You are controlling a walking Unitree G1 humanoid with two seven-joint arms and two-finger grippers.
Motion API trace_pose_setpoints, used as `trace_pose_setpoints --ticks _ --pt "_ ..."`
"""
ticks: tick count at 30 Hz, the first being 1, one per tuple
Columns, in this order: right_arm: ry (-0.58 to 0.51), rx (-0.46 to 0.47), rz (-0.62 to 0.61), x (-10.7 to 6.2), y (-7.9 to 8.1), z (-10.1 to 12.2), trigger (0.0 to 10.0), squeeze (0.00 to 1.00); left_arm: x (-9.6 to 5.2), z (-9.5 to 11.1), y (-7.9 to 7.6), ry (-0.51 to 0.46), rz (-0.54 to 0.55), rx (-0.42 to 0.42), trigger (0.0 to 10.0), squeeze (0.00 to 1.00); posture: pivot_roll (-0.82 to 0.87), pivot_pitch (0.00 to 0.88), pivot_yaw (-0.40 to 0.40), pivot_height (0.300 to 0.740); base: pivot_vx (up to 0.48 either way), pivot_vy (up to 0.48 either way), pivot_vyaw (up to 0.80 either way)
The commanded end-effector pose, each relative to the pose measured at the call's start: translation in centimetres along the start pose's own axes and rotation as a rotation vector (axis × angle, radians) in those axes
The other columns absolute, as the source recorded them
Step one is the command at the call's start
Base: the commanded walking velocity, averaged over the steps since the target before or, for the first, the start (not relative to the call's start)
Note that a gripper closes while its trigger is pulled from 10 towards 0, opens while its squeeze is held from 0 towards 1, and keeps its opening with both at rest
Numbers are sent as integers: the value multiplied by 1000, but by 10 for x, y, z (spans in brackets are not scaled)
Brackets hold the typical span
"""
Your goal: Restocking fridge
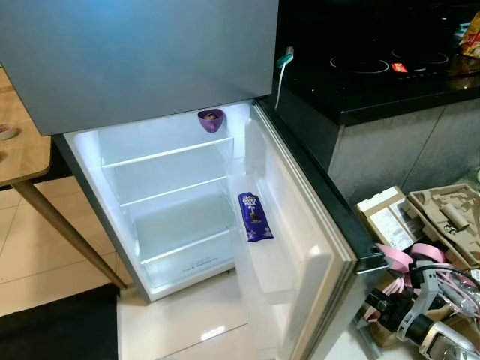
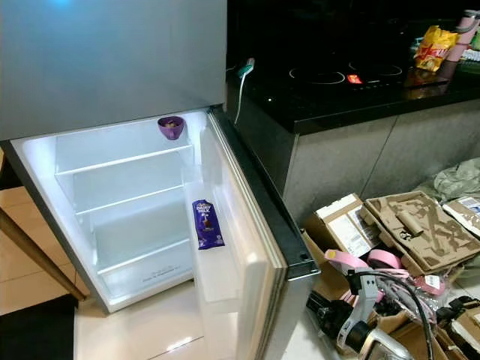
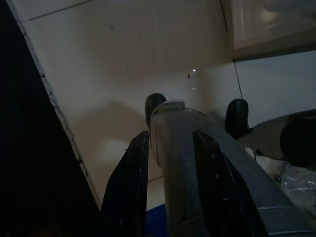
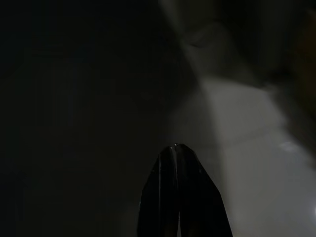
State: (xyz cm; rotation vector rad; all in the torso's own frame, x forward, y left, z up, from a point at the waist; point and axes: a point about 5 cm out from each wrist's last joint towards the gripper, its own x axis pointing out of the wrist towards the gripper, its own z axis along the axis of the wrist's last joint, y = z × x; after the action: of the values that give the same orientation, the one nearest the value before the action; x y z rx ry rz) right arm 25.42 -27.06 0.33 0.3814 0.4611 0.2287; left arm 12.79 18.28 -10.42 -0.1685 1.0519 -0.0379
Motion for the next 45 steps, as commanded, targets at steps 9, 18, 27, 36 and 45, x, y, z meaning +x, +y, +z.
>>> trace_pose_setpoints --ticks 9,18,27,36,45 --pt "189 -50 -286 -17 -10 -52 10000 0 -2 -6 4 21 7 5 10000 0 -88 26 4 740 0 0 0" --pt "139 -74 -556 -23 -25 -45 10000 0 -2 -7 3 23 5 3 10000 0 -88 27 4 740 0 0 0" --pt "34 7 -328 10 7 -31 10000 0 -1 -5 1 15 -1 0 10000 0 -88 27 1 740 0 0 0" --pt "28 -13 -207 22 26 -32 10000 0 -1 -6 1 16 -3 -2 10000 0 -86 27 3 740 0 0 680" --pt "68 1 -223 10 18 -47 10000 0 -1 -6 1 17 -2 1 10000 0 -89 27 2 740 0 0 719"
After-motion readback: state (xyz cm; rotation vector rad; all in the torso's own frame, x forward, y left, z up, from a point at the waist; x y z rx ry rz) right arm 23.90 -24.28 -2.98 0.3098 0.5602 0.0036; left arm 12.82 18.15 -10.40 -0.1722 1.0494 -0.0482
